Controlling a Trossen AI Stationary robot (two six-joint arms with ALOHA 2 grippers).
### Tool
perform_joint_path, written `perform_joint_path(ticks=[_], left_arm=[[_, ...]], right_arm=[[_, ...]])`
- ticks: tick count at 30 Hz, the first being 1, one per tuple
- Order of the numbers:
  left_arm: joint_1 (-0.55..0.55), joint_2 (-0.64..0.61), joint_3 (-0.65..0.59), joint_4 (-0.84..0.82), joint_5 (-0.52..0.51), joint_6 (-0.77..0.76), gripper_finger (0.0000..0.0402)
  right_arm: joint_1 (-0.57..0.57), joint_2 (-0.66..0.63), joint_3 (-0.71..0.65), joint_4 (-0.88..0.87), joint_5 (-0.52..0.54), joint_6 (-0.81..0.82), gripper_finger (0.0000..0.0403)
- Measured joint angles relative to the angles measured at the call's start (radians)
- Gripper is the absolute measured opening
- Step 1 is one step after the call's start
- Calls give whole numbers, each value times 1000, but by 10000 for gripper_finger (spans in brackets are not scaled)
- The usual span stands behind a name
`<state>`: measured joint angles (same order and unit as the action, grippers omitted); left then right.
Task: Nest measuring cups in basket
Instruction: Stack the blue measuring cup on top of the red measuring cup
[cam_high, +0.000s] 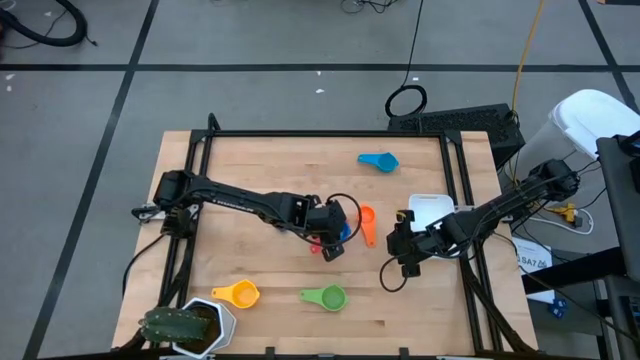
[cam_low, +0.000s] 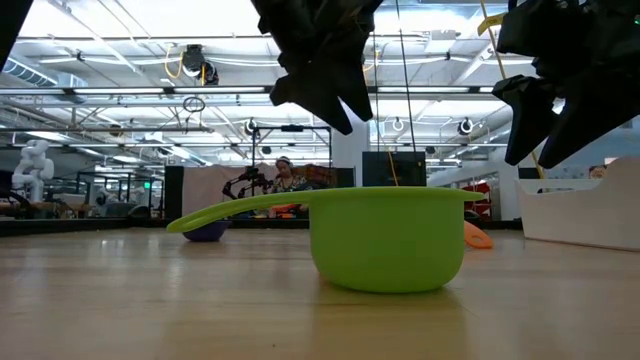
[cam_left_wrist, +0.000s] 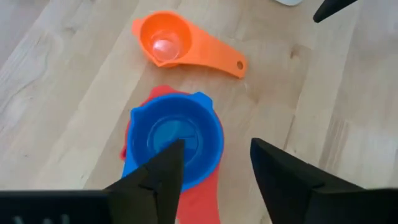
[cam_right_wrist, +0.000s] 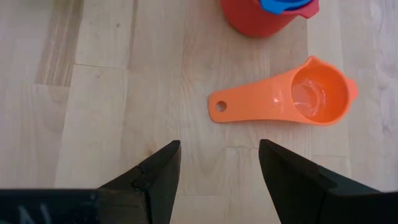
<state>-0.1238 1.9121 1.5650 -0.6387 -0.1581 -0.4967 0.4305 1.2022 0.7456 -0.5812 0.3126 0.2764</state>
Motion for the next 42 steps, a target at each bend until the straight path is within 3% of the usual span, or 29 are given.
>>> perform_joint_path(ticks=[5,12,18,22,26,31,35,42], left_arm=[[1,0,0,-72,-29,57,199],[28,1,0,-250,-249,236,187],[113,2,-14,-295,-271,291,168],[169,2,-69,-276,-216,322,153],[206,3,-166,-190,-77,335,141],[204,3,-242,-120,-53,313,129],[193,2,-249,-101,-39,311,128],[166,2,-249,-63,120,311,125]], right_arm=[[0,0,0,0,2,15,210],[0,0,0,17,3,26,210],[9,0,0,33,1,30,210],[27,0,0,31,1,54,210],[52,0,0,31,1,67,210],[64,0,0,27,1,79,210],[64,0,0,27,2,74,210],[63,0,0,27,3,68,210]])
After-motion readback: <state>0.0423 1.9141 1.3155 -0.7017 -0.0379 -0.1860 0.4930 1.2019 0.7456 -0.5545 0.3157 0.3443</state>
